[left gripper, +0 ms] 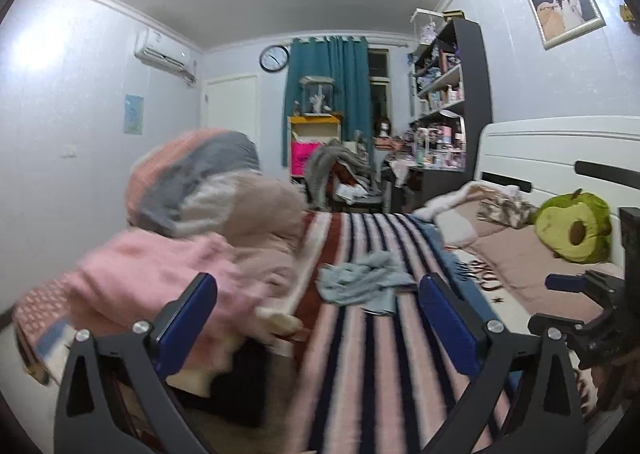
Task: Fold small clothes
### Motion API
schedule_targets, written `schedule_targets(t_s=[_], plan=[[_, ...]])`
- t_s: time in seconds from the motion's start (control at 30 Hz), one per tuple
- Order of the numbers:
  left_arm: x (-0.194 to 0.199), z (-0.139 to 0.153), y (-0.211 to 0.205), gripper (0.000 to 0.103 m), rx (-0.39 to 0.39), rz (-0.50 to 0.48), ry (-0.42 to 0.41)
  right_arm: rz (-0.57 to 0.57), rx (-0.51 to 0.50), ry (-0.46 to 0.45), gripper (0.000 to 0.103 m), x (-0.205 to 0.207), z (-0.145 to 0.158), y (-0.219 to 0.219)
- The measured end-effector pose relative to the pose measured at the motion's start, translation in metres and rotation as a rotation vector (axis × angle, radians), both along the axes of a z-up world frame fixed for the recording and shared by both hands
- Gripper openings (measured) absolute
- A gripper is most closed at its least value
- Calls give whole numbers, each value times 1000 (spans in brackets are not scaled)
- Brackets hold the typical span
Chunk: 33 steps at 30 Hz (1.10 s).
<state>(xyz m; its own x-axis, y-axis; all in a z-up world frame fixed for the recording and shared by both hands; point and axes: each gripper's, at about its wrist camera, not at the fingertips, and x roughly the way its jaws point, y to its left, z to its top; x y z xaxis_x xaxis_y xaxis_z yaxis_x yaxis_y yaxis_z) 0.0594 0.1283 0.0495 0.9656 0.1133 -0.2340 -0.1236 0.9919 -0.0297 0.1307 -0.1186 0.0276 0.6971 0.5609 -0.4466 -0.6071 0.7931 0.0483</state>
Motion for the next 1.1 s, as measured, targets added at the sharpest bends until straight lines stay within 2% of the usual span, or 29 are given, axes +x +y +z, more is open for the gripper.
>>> schedule_targets(t_s=[0.07,0.23,0.4,0.6,1.1], plan=[[9,-10,-25,100,-18,-17,17,-71,-19,-28,102,-9,-4,-22],[18,-32,-87,102,6,-25,23,-191,-57,-72,102,-31,-14,-65],[17,-39,-120,102,-5,-72,34,-233,-53,-90,102,-42,-19,-87],[13,-43,-135,102,7,-88,45,-251,-29,-104,102,-50,-18,-103],[6,-45,-135,102,16,-97,58,-262,-4,-116,102,-59,-21,-113]])
